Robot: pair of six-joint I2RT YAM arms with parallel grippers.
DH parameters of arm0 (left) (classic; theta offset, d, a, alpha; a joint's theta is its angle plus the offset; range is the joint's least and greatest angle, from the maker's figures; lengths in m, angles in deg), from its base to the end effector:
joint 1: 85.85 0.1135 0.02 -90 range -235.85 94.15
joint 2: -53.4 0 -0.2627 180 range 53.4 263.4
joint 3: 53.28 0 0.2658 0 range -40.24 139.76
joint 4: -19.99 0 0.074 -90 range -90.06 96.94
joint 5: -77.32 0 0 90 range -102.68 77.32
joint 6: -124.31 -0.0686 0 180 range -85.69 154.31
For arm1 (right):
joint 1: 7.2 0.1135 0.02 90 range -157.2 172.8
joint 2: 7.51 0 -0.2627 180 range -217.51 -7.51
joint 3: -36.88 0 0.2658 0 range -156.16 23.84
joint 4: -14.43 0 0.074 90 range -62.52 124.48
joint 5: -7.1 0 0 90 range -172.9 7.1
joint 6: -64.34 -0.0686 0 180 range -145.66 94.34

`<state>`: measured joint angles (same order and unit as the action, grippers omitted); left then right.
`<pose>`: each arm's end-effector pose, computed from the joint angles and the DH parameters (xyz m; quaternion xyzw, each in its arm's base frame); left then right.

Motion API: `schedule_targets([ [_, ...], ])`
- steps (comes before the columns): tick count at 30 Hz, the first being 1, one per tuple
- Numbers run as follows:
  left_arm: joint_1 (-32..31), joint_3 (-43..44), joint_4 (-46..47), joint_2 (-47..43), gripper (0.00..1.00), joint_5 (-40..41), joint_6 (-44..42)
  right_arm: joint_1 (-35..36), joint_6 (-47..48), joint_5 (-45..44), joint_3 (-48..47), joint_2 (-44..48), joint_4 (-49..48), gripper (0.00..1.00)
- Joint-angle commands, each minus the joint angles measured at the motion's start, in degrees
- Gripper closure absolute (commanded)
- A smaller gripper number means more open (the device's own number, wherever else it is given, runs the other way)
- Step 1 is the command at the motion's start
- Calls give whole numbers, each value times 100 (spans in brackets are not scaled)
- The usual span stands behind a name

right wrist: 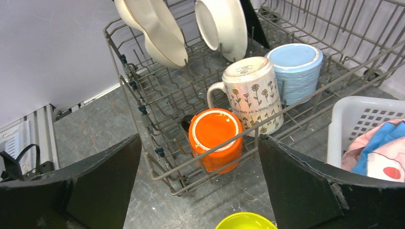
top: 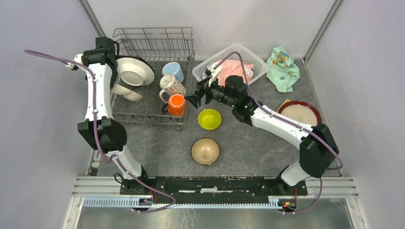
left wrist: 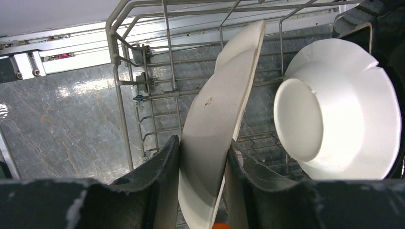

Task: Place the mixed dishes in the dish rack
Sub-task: Insert the plate into the dish rack.

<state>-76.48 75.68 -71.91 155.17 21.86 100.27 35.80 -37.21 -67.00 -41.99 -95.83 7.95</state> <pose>0.3546 0.0979 0.3741 -0.6208 0.6979 0.1560 0.3214 0.2902 0.2963 0.3252 -0.2863 0.6655 0.4017 0.5601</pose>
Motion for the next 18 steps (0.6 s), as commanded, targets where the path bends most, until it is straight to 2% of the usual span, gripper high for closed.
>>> schedule_targets([
  [1,-17,441,834,352,98,-298,354,1,291,-198,-411,13,-46,2],
  [10,117,1448,538,693,98,-294,588,7,492,-380,-575,-85,53,2],
  [15,128,1516,520,427,98,-602,603,3,434,-390,-625,-189,23,2],
  [18,132,1477,511,260,98,-727,655,5,-124,-1081,-790,-415,413,2],
])
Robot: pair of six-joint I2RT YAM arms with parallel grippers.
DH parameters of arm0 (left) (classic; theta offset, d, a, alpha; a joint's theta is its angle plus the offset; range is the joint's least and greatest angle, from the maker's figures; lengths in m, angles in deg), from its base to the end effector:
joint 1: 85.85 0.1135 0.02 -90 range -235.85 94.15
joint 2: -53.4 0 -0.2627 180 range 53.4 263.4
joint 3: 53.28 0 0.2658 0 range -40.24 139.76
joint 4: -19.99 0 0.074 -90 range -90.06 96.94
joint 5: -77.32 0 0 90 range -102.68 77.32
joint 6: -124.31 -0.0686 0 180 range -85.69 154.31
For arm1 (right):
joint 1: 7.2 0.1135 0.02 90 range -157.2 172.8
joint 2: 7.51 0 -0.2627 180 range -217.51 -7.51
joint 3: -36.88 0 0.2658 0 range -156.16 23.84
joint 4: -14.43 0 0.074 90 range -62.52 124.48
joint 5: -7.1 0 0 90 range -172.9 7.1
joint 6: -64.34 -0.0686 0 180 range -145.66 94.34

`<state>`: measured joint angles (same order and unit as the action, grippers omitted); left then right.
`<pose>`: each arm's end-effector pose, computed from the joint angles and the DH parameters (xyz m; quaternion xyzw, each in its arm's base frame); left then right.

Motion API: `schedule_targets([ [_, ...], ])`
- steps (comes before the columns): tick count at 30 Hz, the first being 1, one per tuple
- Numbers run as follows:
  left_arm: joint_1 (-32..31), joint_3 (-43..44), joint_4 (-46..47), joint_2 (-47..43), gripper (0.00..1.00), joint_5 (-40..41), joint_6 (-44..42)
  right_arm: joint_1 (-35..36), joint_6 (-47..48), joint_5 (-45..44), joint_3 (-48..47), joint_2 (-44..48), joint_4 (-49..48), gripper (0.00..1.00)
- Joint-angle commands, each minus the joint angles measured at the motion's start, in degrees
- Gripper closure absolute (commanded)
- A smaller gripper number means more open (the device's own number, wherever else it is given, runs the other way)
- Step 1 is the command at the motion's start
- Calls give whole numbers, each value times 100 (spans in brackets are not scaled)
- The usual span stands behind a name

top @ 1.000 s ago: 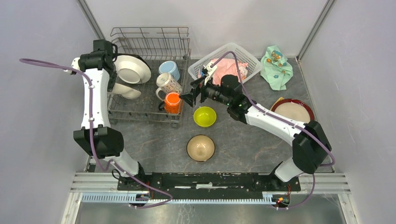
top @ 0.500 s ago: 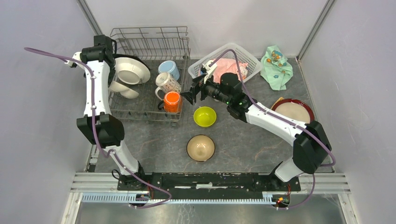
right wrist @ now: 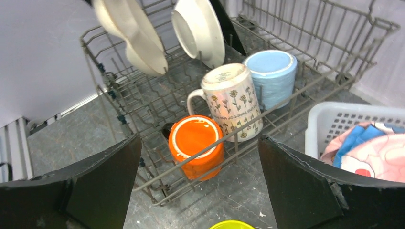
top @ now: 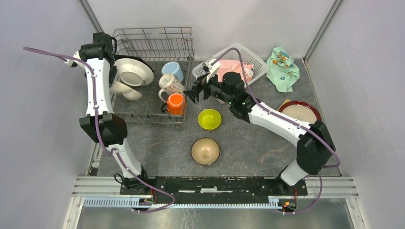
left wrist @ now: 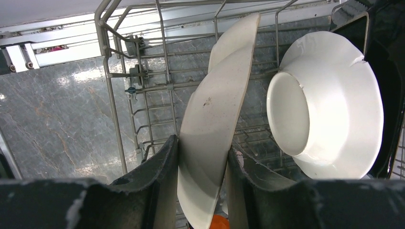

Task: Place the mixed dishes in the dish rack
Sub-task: Insert the plate into the dish rack.

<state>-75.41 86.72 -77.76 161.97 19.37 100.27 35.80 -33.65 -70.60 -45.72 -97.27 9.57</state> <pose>0.3706 0.1053 0.3801 -0.6262 0.7042 0.1472 0.3004 0.2998 0.2995 0.3374 -0.2864 0.6615 0.3662 0.5885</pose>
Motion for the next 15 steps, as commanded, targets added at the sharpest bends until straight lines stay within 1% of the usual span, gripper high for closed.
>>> schedule_targets([
  [1,22,359,1112,-481,98,-514,670,1,-709,-1019,-571,-411,582,2],
  [3,25,380,1177,-568,98,-582,640,-1,-1113,-1463,-1150,-769,1362,2],
  [5,22,399,1217,-640,98,-643,610,6,-1500,-1541,-1652,-1224,1997,2],
  [6,21,384,1220,-670,98,-697,604,5,-1775,-1553,-1826,-1413,2157,2],
  [8,19,297,1221,-717,98,-825,590,3,-2302,-1538,-1867,-1630,2124,9],
  [10,20,172,1233,-790,98,-875,573,6,-2724,-1569,-1853,-1822,2064,19],
  [15,19,185,1283,-885,98,-731,549,6,-2906,-1854,-2127,-2222,2411,30],
])
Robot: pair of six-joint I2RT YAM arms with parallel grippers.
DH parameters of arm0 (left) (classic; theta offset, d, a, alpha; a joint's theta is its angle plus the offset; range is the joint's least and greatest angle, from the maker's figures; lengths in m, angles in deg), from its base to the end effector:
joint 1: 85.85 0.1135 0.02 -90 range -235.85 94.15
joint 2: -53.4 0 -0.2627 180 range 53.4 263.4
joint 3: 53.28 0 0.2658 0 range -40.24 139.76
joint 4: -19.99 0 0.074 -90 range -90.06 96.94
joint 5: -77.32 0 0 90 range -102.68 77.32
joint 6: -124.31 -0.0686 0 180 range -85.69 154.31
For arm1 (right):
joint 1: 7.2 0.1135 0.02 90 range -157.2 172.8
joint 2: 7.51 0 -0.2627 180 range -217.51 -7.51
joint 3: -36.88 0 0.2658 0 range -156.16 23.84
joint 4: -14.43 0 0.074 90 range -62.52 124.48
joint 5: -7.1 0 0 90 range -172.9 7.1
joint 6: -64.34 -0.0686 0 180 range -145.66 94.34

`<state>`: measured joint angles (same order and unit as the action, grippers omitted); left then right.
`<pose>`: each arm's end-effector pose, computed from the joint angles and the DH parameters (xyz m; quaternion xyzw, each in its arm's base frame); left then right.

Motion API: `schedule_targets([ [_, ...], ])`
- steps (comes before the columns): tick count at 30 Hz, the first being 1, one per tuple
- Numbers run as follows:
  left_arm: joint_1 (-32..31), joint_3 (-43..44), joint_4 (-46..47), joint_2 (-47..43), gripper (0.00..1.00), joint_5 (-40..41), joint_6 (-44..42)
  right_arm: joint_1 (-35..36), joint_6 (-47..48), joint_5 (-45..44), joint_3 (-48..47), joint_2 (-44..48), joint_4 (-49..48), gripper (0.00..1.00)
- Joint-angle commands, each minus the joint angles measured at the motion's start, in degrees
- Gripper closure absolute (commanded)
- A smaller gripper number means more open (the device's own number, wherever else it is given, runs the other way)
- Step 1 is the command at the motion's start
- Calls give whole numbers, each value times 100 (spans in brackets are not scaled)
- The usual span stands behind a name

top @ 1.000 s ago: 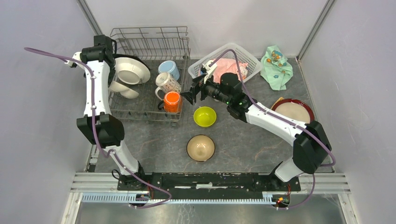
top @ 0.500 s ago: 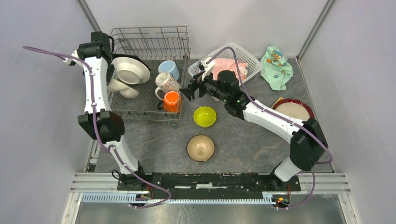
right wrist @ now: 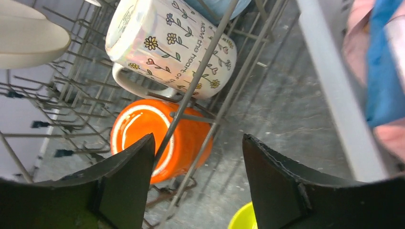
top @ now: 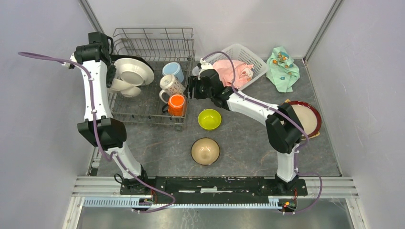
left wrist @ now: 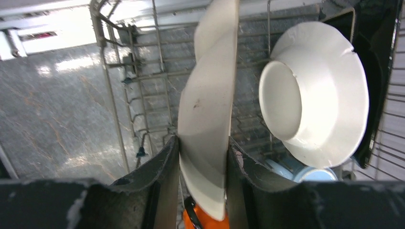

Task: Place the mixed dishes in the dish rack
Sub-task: Insert the plate into the dish rack.

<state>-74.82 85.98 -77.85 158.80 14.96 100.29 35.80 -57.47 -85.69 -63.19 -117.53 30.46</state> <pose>0.3567 0.1020 0.3938 -0.6311 0.7069 0.1056 0.3013 0.3678 0.3385 0.2520 -0.0698 0.8449 0.3055 0.4335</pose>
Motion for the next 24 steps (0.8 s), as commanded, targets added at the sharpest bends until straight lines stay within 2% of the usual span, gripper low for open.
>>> schedule_targets([
  [1,-39,263,1322,-581,98,-281,559,2,-525,-352,-378,-212,326,32],
  [9,-39,279,1489,-566,98,-320,771,40,-614,6,378,-38,-217,63],
  [15,-40,252,1547,-537,98,-350,642,93,-353,229,427,-87,-193,68],
  [20,-38,277,1706,-341,98,-684,88,90,-231,234,564,-24,-259,71],
  [24,-34,278,1306,-259,98,-631,170,91,-208,219,594,1,-258,71],
])
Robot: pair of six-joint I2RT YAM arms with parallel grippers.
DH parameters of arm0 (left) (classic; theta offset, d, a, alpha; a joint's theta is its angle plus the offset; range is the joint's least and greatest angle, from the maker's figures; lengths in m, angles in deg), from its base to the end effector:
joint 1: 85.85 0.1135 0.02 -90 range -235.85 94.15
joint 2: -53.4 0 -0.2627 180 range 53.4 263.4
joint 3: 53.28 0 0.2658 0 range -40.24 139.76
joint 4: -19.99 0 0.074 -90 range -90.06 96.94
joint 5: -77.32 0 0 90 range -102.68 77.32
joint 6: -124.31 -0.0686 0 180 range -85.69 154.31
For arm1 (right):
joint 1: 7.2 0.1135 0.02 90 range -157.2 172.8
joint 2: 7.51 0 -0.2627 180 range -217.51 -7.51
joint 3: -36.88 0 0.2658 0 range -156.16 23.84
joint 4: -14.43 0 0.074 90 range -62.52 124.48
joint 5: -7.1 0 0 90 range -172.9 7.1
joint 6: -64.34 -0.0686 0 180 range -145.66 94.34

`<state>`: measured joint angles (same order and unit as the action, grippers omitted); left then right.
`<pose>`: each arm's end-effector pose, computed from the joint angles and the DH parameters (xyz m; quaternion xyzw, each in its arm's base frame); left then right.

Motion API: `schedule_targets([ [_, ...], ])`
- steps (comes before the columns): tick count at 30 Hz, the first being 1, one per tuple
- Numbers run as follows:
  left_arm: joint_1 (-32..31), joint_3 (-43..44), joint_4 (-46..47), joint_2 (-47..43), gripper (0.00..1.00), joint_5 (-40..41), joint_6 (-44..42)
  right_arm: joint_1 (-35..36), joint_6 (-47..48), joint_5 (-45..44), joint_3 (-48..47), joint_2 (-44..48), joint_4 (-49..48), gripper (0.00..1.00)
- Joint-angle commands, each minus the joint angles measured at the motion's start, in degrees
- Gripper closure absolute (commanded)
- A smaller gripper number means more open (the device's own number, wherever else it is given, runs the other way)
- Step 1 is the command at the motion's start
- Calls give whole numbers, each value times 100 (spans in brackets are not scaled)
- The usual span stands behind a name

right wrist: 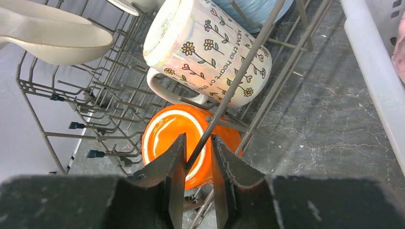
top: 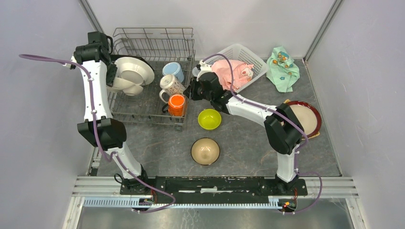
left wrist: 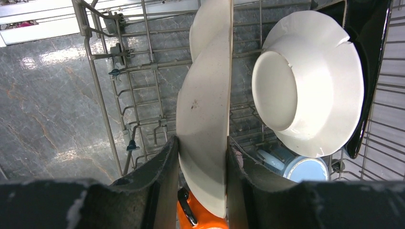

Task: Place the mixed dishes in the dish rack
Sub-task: Insert the plate into the dish rack.

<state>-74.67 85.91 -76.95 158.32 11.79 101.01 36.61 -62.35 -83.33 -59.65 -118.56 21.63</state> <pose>0.3574 0.0996 0.3958 -0.6358 0.7072 0.0747 0.3002 0.3642 0.3486 0.2393 -0.0493 0.8262 0.3602 0.4303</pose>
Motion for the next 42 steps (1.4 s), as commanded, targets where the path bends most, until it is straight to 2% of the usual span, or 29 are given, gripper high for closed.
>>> schedule_targets([
  [1,-53,185,1222,-249,98,-223,146,11,285,-1,252,106,629,71],
  [5,-53,-31,1387,-314,98,-186,296,9,271,28,364,147,434,72],
  [18,-51,-203,1830,267,96,-942,735,22,296,30,522,172,315,72],
  [24,-57,104,2038,644,98,-1045,474,22,443,218,579,182,303,72],
  [28,-57,167,2310,815,98,-1459,89,22,534,217,591,198,264,72],
  [36,-135,-26,2300,705,98,-1481,143,21,524,275,510,125,172,72],
  [42,-423,-334,2310,600,96,-1409,297,19,508,328,456,46,145,72],
])
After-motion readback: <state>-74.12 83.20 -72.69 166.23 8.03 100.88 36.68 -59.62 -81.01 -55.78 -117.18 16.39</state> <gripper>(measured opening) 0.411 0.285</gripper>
